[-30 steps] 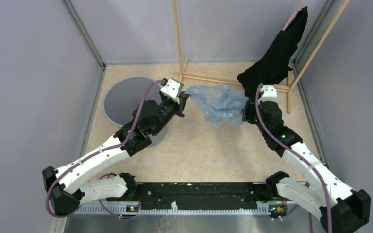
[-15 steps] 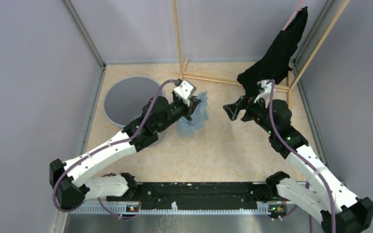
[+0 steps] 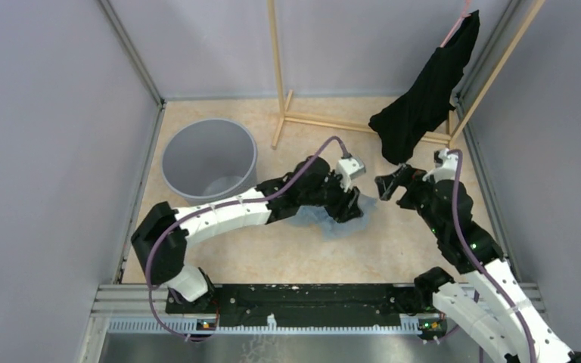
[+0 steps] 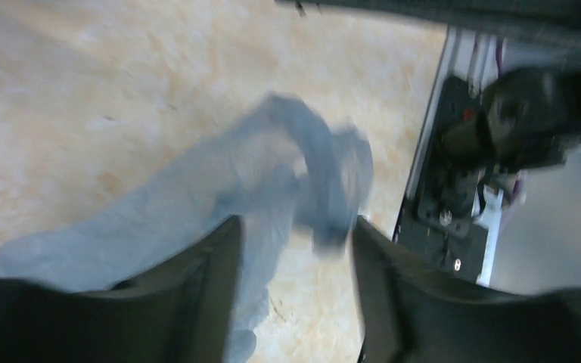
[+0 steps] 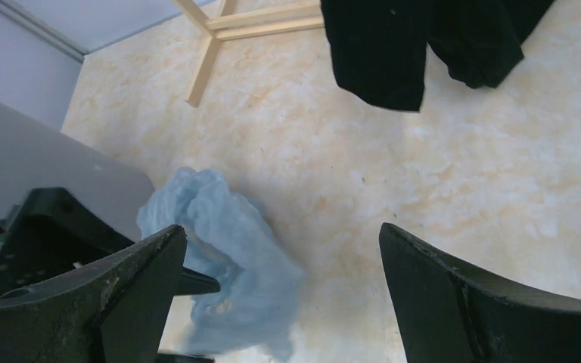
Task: Put the trash bags into the trash bin
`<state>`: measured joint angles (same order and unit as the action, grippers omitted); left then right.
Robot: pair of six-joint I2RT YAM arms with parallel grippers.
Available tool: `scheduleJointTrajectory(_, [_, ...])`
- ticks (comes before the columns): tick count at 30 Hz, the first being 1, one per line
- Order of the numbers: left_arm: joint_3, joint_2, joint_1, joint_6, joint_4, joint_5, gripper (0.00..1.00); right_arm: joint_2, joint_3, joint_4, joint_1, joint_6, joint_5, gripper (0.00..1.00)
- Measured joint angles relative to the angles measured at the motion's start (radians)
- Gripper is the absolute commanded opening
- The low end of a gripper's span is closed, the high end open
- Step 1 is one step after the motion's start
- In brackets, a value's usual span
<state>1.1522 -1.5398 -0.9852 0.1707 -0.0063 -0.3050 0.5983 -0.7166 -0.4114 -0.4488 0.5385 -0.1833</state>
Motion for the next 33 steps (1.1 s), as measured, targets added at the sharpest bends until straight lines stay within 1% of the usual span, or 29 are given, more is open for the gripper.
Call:
scheduleJointTrajectory(1, [0.0, -0.019, -0.015, -0.001, -0.014, -0.012, 0.82, -0.027, 0.015, -0.017, 0.0, 0.007, -0.007, 0.98])
scheduleJointTrajectory(3, [0.004, -0.043, -0.045, 0.006, -0.056, -0.026, 0.97, -0.085, 0.041, -0.049, 0.0, 0.014, -0.013, 0.98])
scheduleJointTrajectory(4, [0.007, -0.045, -0.057, 0.005, -0.078, -0.031, 0.98, -0.105, 0.048, -0.068, 0.0, 0.016, -0.016, 0.98])
scheduleJointTrajectory(7, [0.019, -0.014, -0.071, -0.012, -0.104, -0.009, 0.98, -0.12, 0.048, -0.101, 0.0, 0.021, -0.013, 0.98])
scheduleJointTrajectory(10, [0.019, 0.077, -0.067, -0.042, -0.114, 0.051, 0.98, -0.108, 0.047, -0.123, 0.0, 0.011, 0.032, 0.98])
scheduleJointTrajectory(14, [0.021, 0.218, -0.063, -0.079, -0.093, 0.143, 0.99, -0.038, 0.047, -0.159, 0.0, 0.017, 0.1, 0.99])
scheduleJointTrajectory(16, [0.037, 0.242, -0.063, -0.091, -0.092, 0.19, 0.98, -0.012, 0.05, -0.172, 0.0, 0.039, 0.102, 0.99])
scheduleJointTrajectory(17, [0.05, 0.236, -0.063, -0.092, -0.092, 0.205, 0.98, 0.0, 0.051, -0.182, 0.0, 0.061, 0.093, 0.99])
scheduleJointTrajectory(18, [0.071, 0.217, -0.063, -0.092, -0.101, 0.224, 0.94, 0.009, 0.059, -0.185, 0.0, 0.084, 0.076, 0.99])
scheduleJointTrajectory(21, [0.126, 0.119, -0.063, -0.086, -0.141, 0.296, 0.88, 0.019, 0.108, -0.214, 0.0, 0.185, -0.023, 0.98])
scheduleJointTrajectory(23, [0.157, 0.041, -0.063, -0.066, -0.2, 0.356, 0.89, 0.016, 0.142, -0.236, 0.0, 0.239, -0.095, 0.97])
scheduleJointTrajectory(26, [0.175, -0.045, -0.063, -0.007, -0.308, 0.428, 0.95, 0.017, 0.189, -0.27, 0.0, 0.317, -0.197, 0.96])
scheduleJointTrajectory(29, [0.133, -0.053, -0.063, 0.06, -0.373, 0.465, 0.97, 0.044, 0.193, -0.314, 0.0, 0.386, -0.26, 0.96])
scheduleJointTrajectory(33, [0.072, -0.023, -0.063, 0.133, -0.383, 0.478, 0.98, 0.089, 0.193, -0.316, 0.0, 0.437, -0.278, 0.95])
